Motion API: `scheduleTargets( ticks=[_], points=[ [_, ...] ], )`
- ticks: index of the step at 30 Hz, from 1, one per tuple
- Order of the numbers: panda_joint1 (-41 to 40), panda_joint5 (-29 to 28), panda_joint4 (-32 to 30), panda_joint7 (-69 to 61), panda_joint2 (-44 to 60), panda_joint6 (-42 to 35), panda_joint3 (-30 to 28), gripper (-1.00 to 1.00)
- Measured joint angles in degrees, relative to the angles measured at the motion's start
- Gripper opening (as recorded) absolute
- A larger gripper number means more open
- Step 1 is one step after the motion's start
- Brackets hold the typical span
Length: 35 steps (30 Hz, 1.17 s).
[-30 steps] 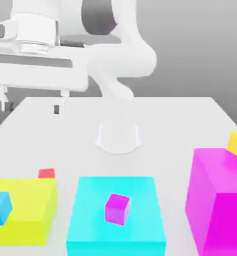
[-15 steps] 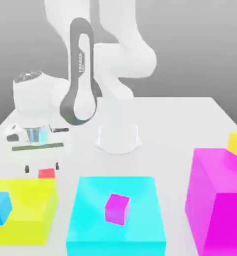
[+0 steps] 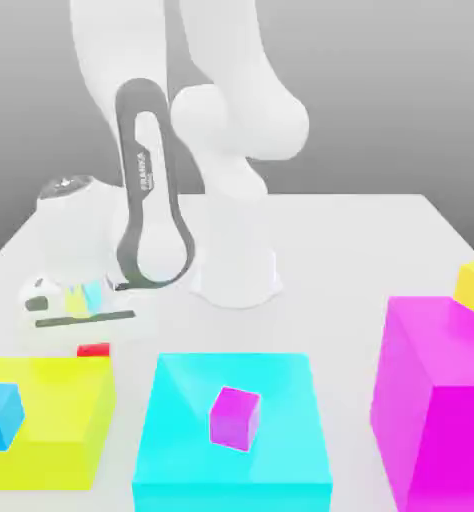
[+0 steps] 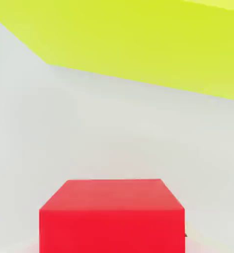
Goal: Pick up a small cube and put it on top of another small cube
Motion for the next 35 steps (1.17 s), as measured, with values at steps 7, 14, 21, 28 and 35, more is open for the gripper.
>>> scheduleTargets(
  ticks=[7, 14, 21, 28, 35],
  points=[
    [10.24, -17.15, -2.26, 12.64, -8.53, -6.15, -14.64, -1.0],
    [7.92, -31.77, -2.05, 23.55, -16.26, -12.15, -15.73, -1.0],
    [20.14, -31.49, 10.45, 34.03, -19.62, -26.38, -5.86, -1.0],
    [30.22, -28.13, 16.52, 41.49, -19.28, -35.28, 4.18, -1.0],
    [30.61, -27.86, 15.21, 41.74, -12.61, -27.76, 4.93, 1.0]
  ],
)
